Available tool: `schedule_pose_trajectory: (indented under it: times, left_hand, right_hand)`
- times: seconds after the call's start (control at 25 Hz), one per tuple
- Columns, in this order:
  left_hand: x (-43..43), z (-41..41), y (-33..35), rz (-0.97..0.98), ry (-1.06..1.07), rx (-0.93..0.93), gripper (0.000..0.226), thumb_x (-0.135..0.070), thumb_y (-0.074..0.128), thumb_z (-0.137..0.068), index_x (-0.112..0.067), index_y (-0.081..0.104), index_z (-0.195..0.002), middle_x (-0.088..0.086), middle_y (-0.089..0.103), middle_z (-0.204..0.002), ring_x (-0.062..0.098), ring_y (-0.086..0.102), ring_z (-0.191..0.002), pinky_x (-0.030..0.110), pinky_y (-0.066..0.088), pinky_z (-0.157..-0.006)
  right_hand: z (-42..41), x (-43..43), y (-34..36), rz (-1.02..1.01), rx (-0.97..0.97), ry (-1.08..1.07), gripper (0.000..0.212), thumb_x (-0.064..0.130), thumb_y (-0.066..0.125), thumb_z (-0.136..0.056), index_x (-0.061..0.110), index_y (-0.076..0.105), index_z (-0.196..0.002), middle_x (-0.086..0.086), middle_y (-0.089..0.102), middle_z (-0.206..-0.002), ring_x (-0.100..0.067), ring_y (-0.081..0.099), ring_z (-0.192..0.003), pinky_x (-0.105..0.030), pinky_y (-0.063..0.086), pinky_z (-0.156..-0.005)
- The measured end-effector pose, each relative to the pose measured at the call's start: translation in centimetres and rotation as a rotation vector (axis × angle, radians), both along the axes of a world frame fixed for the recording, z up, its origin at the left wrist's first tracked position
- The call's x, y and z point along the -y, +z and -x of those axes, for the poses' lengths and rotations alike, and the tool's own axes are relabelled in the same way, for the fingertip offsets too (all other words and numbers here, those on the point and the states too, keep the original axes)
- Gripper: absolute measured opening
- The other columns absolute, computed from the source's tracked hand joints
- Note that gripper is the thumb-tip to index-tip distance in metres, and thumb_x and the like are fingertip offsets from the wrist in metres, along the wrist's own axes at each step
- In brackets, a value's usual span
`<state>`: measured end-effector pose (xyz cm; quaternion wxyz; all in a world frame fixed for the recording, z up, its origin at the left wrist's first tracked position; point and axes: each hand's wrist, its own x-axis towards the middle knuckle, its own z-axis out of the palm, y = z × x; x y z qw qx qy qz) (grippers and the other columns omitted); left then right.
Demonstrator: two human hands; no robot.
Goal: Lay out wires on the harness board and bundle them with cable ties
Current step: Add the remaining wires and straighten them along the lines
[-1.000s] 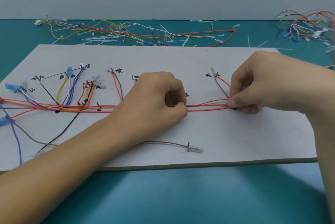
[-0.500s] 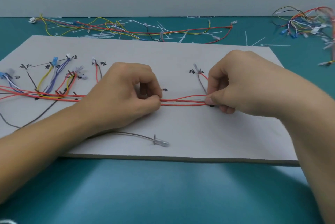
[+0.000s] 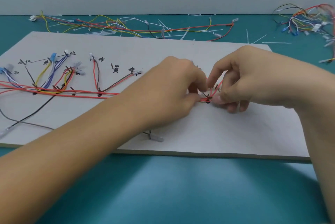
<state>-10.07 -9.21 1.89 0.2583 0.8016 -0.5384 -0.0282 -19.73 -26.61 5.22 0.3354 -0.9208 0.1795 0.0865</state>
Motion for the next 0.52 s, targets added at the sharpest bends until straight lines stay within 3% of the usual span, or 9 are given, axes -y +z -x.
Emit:
schedule_pose_trajectory:
  times: [0.08,0.2,0.36,0.52]
  left_hand:
    - [1.1,0.2,-0.4,-0.005,-0.012,-0.004,0.013,-0.016,0.071,-0.086,-0.026,0.079,-0.09,-0.012,0.068,-0.079,0.007,0.057,-0.071,0.027,0.05,-0.072]
    - [1.4,-0.2,-1.4,0.058,0.032,-0.08,0.004,-0.022,0.076,-0.084,-0.026,0.076,-0.084,-0.013,0.067,-0.074,0.0,0.057,-0.066,0.015,0.043,-0.062]
    - [1.3,0.0,-2.4,0.123,0.032,-0.099,0.004,-0.022,0.077,-0.083,-0.026,0.076,-0.083,-0.012,0.069,-0.071,-0.004,0.055,-0.061,0.007,0.037,-0.058]
    - [1.4,0.1,-2.6,0.15,0.044,-0.119,0.006,-0.02,0.078,-0.082,-0.026,0.077,-0.08,-0.012,0.07,-0.069,-0.005,0.055,-0.06,0.005,0.035,-0.058]
  right_hand:
    - [-0.1,0.1,-0.1,0.03,0.008,-0.033,0.012,0.011,0.083,-0.08,0.015,0.072,-0.083,-0.005,0.075,-0.064,-0.02,0.071,-0.052,-0.025,0.052,-0.046]
    - [-0.2,0.4,-0.1,0.06,0.02,-0.064,0.018,0.016,0.087,-0.076,0.013,0.07,-0.08,-0.006,0.074,-0.061,-0.016,0.065,-0.045,-0.022,0.049,-0.042]
    - [-0.2,1.0,0.0,0.086,0.098,-0.073,0.017,0.011,0.086,-0.077,0.016,0.07,-0.081,-0.002,0.075,-0.064,-0.019,0.071,-0.053,-0.036,0.06,-0.061]
    - [-0.4,1.1,-0.1,0.11,0.183,-0.085,0.016,0.006,0.084,-0.078,0.018,0.073,-0.078,0.003,0.075,-0.064,-0.015,0.073,-0.057,-0.034,0.06,-0.069]
